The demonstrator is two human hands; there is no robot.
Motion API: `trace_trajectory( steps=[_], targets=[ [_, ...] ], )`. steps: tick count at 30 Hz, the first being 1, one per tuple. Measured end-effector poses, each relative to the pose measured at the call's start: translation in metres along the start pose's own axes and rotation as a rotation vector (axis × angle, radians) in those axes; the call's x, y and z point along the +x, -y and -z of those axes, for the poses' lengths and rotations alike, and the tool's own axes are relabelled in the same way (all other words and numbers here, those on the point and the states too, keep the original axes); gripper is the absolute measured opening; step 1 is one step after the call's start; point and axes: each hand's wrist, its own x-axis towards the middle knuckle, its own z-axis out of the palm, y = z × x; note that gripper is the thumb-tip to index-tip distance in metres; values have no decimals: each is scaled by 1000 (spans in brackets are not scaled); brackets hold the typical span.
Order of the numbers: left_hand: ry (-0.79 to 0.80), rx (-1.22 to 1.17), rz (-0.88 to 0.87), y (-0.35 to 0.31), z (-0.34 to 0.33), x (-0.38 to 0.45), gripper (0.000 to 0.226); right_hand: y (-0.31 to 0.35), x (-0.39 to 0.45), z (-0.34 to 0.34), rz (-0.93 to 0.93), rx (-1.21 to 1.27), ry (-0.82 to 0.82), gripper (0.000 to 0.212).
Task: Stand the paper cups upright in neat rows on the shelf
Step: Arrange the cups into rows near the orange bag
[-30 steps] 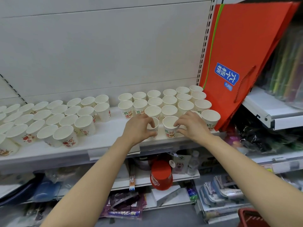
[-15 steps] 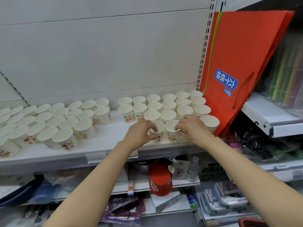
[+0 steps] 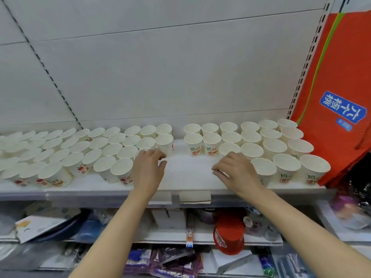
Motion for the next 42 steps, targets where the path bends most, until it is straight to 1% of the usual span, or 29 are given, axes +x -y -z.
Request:
trace_trajectory(
  steps=[2,4,7,9,11,14,16,18,21,25,27,29,31,32,34,36,37,40,42],
  targets=[
    [32,106,8,28,5,8,24,11,18,-22,2,19,3,6],
    [114,195,-17,49,4,16,31,20,39,-44,-10,35,20,4],
    [176,292,-138,69,-1,28,19,31,74,-75,-70,19,80,14],
    [160,254,-216,76,0,34,15,33,96,-92,-104,-9,114,20],
    [154,159,-295,78,4,38,11,33,117,-105,-122,-45,151,24],
    [199,79,-405,80,5,41,8,33,144,-120,-121,-82,225,28],
    [240,58,-458,82,2,42,8,35,156,-132,-106,-114,269,24],
    [246,38,-482,84,0,41,9,39,159,-139,-89,-150,313,15],
    [232,-14,-457,92,1,42,6,43,159,-139,-118,-142,313,6],
    [258,-22,-379,91,-2,43,9,46,154,-122,-170,-166,384,17],
    [268,-20,-370,85,-7,42,12,48,146,-116,-160,-191,411,19],
    [265,0,-369,78,-10,40,13,49,138,-112,-190,-195,436,19],
    [288,-7,-361,74,-9,40,14,49,132,-104,-225,-131,476,20],
    [313,-36,-347,75,-7,40,18,48,130,-98,-234,-70,490,24],
    [350,-120,-301,82,0,42,32,42,126,-79,-267,65,455,30],
    [363,-158,-279,93,7,44,37,29,121,-60,-307,118,359,23],
    [370,-138,-279,97,9,46,35,22,119,-51,-316,104,352,20],
    [394,-14,-326,96,14,52,17,9,112,-44,-284,14,475,23],
    [398,16,-336,86,14,54,6,13,111,-51,-231,-38,526,23]
  ],
)
